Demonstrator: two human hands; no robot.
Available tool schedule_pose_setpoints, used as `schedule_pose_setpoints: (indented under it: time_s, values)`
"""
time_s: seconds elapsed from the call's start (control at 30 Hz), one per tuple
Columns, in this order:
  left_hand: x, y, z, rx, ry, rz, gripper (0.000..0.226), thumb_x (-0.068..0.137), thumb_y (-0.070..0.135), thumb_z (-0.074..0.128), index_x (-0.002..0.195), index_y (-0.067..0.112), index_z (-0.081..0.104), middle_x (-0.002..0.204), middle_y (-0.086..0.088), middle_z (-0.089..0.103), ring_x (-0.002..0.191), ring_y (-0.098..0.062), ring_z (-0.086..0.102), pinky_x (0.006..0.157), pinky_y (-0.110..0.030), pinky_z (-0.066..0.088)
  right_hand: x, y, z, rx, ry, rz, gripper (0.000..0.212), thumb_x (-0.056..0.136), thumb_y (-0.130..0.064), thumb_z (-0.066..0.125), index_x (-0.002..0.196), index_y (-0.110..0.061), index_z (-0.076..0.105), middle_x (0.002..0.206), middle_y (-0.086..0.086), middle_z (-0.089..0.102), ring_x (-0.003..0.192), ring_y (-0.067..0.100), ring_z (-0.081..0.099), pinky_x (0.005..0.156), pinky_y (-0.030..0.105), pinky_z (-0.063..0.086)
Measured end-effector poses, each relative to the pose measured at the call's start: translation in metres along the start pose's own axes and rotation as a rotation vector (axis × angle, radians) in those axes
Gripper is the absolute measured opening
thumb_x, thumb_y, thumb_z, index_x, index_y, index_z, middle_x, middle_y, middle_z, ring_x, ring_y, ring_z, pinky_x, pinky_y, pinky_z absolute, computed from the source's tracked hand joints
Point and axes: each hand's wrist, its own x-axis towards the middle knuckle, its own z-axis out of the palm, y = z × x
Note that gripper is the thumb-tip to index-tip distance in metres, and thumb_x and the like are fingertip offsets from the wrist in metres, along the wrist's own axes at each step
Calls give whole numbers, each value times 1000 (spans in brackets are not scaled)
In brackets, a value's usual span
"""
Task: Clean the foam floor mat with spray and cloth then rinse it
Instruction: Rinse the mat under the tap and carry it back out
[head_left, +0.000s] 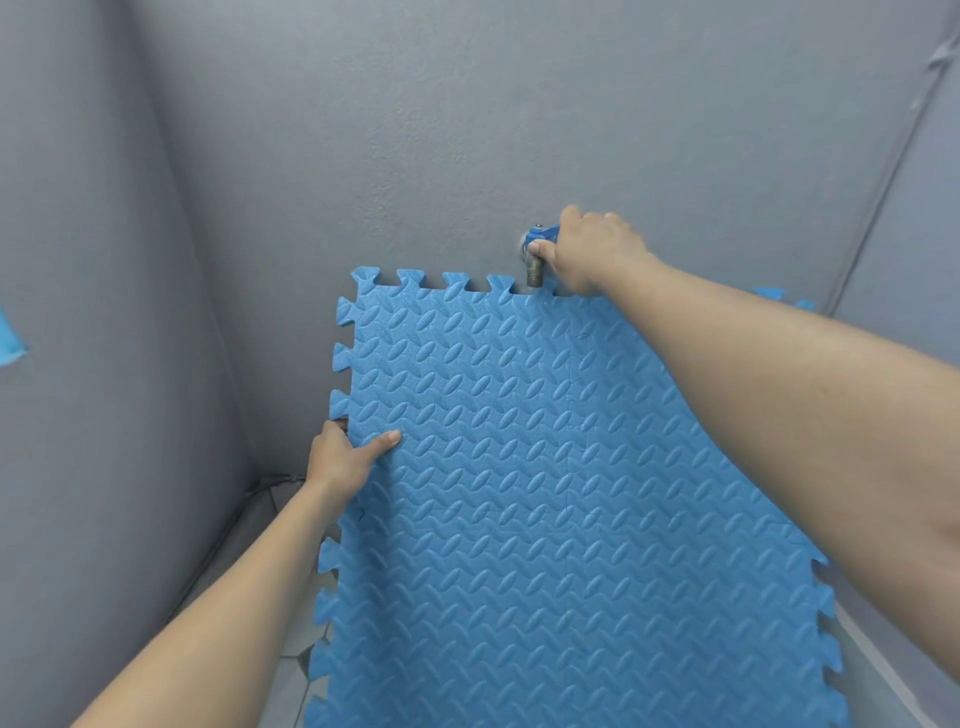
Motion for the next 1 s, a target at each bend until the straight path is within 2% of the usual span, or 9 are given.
schedule_pose_setpoints:
  time_s: [0.07, 0.17, 0.23, 0.4, 0.53, 0.63, 0.7, 0.83, 1.0]
  values:
    - [-1, 0, 12, -11, -28, 23, 88, 50, 66, 79, 119, 16, 59, 117, 3, 66, 105, -19, 64, 92, -43, 53, 0, 1, 0, -6, 5, -11, 59, 98, -53, 36, 126, -1, 42, 127, 22, 54, 122, 38, 44, 88, 42, 39]
    - [-9, 8, 32, -40, -48, 22, 56, 65, 47, 82, 108, 15, 64, 106, 3, 70, 95, -19, 68, 86, -42, 56, 1, 1, -1, -6, 8, -15, 59, 99, -53, 36, 126, 0, 42, 127, 23, 54, 122, 38, 44, 91, 42, 38]
    - [-10, 11, 40, -53, -40, 21, 48, 70, 39, 82, 106, 15, 63, 105, 2, 68, 96, -19, 67, 84, -39, 55, 1, 2, -1, -14, 17, -26, 59, 99, -52, 35, 125, 0, 42, 127, 24, 54, 121, 39, 45, 91, 42, 38]
    - [-12, 11, 39, -98, -42, 27, 49, 71, 35, 82, 109, 15, 61, 111, 1, 66, 97, -17, 65, 78, -31, 53, 1, 4, 0, -42, 31, -41, 59, 99, -52, 36, 124, 1, 41, 125, 24, 54, 119, 40, 46, 90, 43, 39]
    - [-11, 8, 27, -95, -10, 27, 56, 65, 42, 84, 109, 17, 60, 116, -1, 63, 100, -19, 64, 88, -40, 55, 1, 4, 2, -67, 39, -59, 60, 99, -53, 35, 123, 1, 42, 122, 25, 55, 116, 41, 49, 85, 43, 39]
    - [-9, 4, -2, -65, 24, 31, 59, 61, 48, 83, 108, 19, 61, 116, 1, 63, 101, -17, 64, 87, -39, 55, 1, 5, 2, -68, 56, -66, 60, 99, -53, 36, 123, 2, 41, 122, 26, 55, 117, 42, 49, 86, 44, 39]
    - [-8, -1, -28, -51, 83, 14, 56, 65, 46, 83, 107, 16, 60, 116, 0, 63, 101, -18, 63, 85, -36, 53, 1, 6, 2, -71, 62, -59, 61, 99, -53, 34, 124, 2, 41, 123, 27, 54, 118, 42, 48, 88, 44, 39]
    - [-7, -14, -79, -33, 233, -32, 63, 72, 37, 80, 122, 6, 56, 122, -7, 63, 100, -23, 61, 79, -35, 49, 0, 5, 3, -109, 87, -71, 62, 99, -54, 33, 123, 3, 41, 121, 27, 55, 116, 42, 50, 86, 44, 39]
    - [-3, -18, -107, -4, 353, -46, 72, 77, 34, 77, 134, 3, 46, 135, -11, 53, 119, -31, 54, 86, -34, 43, 2, 7, 5, -112, 98, -67, 64, 98, -56, 32, 122, 3, 42, 120, 27, 56, 114, 42, 50, 79, 41, 36]
